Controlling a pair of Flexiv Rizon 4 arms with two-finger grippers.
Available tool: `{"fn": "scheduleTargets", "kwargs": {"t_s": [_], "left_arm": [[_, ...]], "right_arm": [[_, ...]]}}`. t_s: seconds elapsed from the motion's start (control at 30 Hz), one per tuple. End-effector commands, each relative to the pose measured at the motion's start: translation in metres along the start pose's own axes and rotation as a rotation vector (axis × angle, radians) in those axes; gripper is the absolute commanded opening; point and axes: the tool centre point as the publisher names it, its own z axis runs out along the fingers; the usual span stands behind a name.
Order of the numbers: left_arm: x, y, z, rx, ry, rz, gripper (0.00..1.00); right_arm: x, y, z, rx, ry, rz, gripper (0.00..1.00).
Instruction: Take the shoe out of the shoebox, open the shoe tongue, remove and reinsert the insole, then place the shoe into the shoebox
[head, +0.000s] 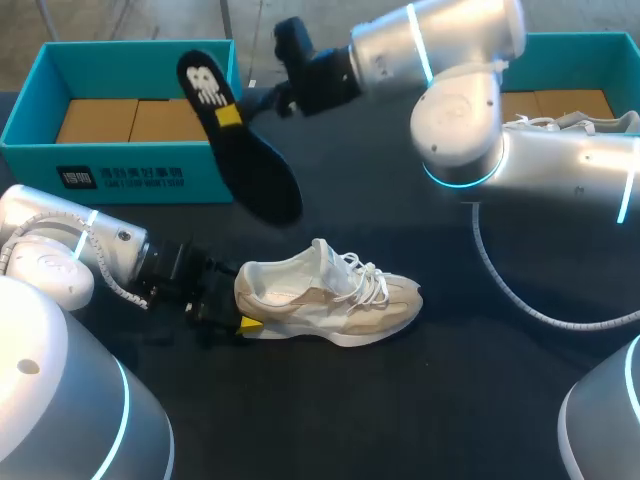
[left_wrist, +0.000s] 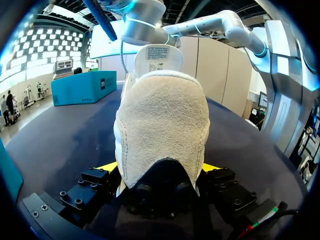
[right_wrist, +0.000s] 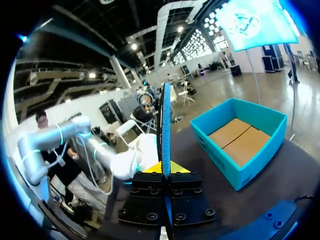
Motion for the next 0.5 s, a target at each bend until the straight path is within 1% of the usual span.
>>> {"fn": "scheduleTargets", "kwargs": {"t_s": [0.03, 0.1, 0.2, 0.23, 0.37, 0.5], "left_arm": [[0.0, 0.001, 0.001, -0.001, 0.0, 0.0, 0.0], [0.0, 0.001, 0.001, -0.001, 0.0, 0.0, 0.0], [0.0, 0.001, 0.001, -0.001, 0.0, 0.0, 0.0], [0.0, 0.001, 0.001, -0.001, 0.0, 0.0, 0.0], [0.0, 0.001, 0.001, -0.001, 0.0, 0.0, 0.0], [0.0, 0.001, 0.001, -0.001, 0.0, 0.0, 0.0]], "right_arm": [[0.0, 0.004, -0.016, -0.063, 0.029, 0.047, 0.0], [-0.002, 0.011, -0.024, -0.063, 0.035, 0.063, 0.0], [-0.004, 0.022, -0.038, -0.088, 0.05, 0.091, 0.0], [-0.003, 0.027, -0.043, -0.102, 0.055, 0.101, 0.0], [-0.006, 0.041, -0.066, -0.111, 0.06, 0.107, 0.0], [-0.009, 0.049, -0.086, -0.111, 0.058, 0.103, 0.0]]}}
